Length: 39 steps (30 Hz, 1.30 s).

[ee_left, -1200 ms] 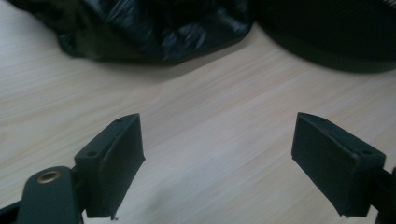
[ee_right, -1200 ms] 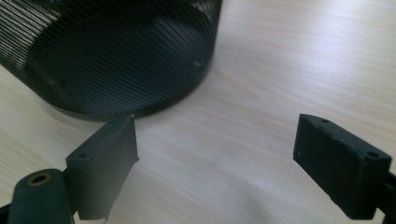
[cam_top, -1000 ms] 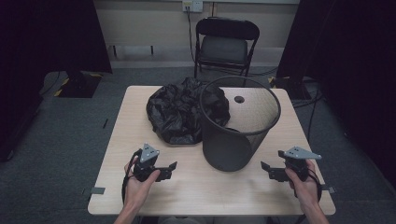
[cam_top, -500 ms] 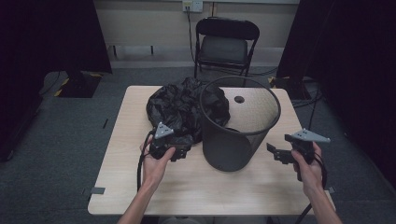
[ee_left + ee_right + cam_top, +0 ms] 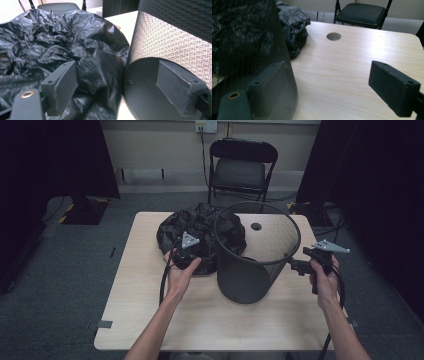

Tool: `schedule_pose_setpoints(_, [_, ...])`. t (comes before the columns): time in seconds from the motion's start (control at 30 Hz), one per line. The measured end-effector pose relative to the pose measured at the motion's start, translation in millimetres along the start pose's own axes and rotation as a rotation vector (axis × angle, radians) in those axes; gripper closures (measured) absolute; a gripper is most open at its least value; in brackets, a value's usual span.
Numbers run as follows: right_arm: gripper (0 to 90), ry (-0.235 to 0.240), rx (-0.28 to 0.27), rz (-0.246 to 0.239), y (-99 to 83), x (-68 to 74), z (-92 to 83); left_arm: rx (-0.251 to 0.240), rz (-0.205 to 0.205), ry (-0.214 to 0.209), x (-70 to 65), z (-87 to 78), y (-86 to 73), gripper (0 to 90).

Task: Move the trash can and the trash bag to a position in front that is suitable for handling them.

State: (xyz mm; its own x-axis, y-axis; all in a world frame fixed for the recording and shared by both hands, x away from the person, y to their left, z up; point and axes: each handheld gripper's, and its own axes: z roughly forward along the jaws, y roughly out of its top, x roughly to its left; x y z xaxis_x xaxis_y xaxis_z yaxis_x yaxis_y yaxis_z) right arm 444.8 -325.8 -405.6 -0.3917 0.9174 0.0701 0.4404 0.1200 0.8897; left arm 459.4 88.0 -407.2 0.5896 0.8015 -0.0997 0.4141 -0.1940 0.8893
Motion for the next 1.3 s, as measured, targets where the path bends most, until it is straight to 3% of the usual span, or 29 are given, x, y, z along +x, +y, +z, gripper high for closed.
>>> schedule_pose_setpoints(0.17, [13.4, -0.006, -0.02, -0.013, 6.0, 2.8, 7.6, 0.002, -0.028, -0.009, 8.2, 16.1, -0.4, 16.3])
schedule_pose_setpoints(0.4, [23.8, -0.008, -0.041, -0.008, 3.4, 6.7, 7.5, 0.011, -0.057, -0.061, 4.0, 18.0, -1.2, 30.6])
schedule_pose_setpoints(0.47, [30.0, -0.004, -0.046, -0.021, 2.5, 9.2, 4.6, 0.012, -0.047, -0.075, 2.5, 16.6, -1.6, 33.5])
schedule_pose_setpoints(0.57, [31.1, -0.001, -0.046, -0.047, -0.3, 12.6, -3.3, 0.009, -0.005, -0.094, -2.8, 12.6, -2.9, 39.3])
schedule_pose_setpoints(0.83, [30.7, 0.018, -0.052, -0.045, -16.7, 16.8, -32.4, 0.016, 0.014, -0.164, -17.7, -2.8, -13.2, 36.9])
schedule_pose_setpoints(0.97, [30.2, 0.019, -0.053, -0.054, -24.6, 23.2, -46.2, 0.021, 0.032, -0.174, -23.2, -11.2, -17.6, 35.6])
schedule_pose_setpoints(1.07, [28.8, 0.017, -0.054, -0.038, -32.8, 28.0, -53.2, 0.004, 0.058, -0.183, -27.1, -18.5, -22.9, 35.8])
schedule_pose_setpoints(1.3, [28.3, 0.037, -0.052, 0.001, -54.3, 34.1, -61.2, 0.018, 0.058, -0.219, -29.7, -28.3, -30.4, 31.5])
